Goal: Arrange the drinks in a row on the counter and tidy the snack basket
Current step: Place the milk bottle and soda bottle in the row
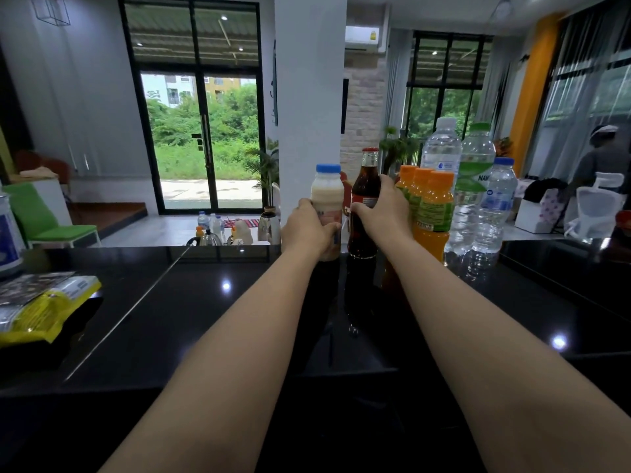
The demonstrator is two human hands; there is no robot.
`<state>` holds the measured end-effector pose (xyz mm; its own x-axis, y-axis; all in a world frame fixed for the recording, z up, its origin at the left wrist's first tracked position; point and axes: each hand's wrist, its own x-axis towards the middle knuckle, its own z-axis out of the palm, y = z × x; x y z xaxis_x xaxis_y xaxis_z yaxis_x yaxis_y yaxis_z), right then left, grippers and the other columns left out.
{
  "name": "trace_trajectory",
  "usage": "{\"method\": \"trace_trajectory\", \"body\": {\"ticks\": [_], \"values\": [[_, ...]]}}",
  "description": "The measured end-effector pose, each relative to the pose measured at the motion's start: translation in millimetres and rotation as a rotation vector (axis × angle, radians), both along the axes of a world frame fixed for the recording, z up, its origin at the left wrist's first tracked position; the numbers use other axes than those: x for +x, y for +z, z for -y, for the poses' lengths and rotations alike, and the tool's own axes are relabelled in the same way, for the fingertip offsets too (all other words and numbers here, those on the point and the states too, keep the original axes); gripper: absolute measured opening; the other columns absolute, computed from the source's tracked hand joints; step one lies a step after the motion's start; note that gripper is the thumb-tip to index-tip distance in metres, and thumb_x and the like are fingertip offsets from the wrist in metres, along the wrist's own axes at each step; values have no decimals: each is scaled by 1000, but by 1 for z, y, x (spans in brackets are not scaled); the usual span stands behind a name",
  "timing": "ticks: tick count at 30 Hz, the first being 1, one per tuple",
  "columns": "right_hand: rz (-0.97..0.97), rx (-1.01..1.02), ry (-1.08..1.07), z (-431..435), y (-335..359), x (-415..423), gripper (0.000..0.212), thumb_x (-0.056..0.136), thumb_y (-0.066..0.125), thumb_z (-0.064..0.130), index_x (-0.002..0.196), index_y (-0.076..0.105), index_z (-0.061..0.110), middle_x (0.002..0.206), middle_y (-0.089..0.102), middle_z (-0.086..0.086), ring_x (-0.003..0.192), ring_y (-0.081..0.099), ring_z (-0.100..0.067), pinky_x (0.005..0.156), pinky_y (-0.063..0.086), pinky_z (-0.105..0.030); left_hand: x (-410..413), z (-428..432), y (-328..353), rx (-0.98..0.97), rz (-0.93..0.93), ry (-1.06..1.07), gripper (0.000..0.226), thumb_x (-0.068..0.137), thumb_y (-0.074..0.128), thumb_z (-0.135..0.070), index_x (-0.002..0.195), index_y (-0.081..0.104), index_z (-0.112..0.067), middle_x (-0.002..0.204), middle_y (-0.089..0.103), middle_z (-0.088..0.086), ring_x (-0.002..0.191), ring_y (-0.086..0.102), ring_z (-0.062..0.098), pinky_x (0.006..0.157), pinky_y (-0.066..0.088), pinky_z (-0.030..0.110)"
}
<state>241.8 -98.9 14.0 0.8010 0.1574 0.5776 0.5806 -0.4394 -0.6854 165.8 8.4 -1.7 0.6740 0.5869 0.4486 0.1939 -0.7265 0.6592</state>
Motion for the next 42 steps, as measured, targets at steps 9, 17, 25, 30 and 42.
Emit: {"method": "trace_trajectory", "body": {"ticks": [9,17,25,30,42], "values": [[1,-111,-87,-1,-19,-4,92,84,71,22,152,10,23,146,36,-9,124,47,-29,97,43,-41,3,-2,-14,-58,83,-33,51,81,73,-34,123,50,-15,120,62,5,110,58,24,87,45,35],[72,-138,-172,-1,-23,-6,90,85,71,26,152,12,23,141,42,-11,115,54,-29,88,47,-39,8,1,-17,-36,91,-16,47,82,72,-30,122,52,-18,115,64,5,106,60,24,84,45,35],[99,-165,-201,-1,-25,-2,93,85,71,29,153,8,24,136,45,-11,111,56,-28,85,48,-39,16,-1,-10,-13,28,2,46,80,72,-34,117,51,-19,111,66,4,103,61,24,75,43,32],[113,-192,-196,-1,-26,-2,94,88,68,28,154,2,23,139,42,-12,109,56,-28,83,47,-37,16,0,-10,-13,-5,-21,47,82,69,-35,122,50,-18,115,65,5,106,60,25,80,46,34],[140,-258,-208,1,-28,-4,89,92,61,18,154,-3,24,143,40,-11,107,57,-29,80,49,-39,12,5,-12,-27,13,-75,46,81,69,-35,122,56,-18,116,66,4,106,61,24,89,51,39]]}}
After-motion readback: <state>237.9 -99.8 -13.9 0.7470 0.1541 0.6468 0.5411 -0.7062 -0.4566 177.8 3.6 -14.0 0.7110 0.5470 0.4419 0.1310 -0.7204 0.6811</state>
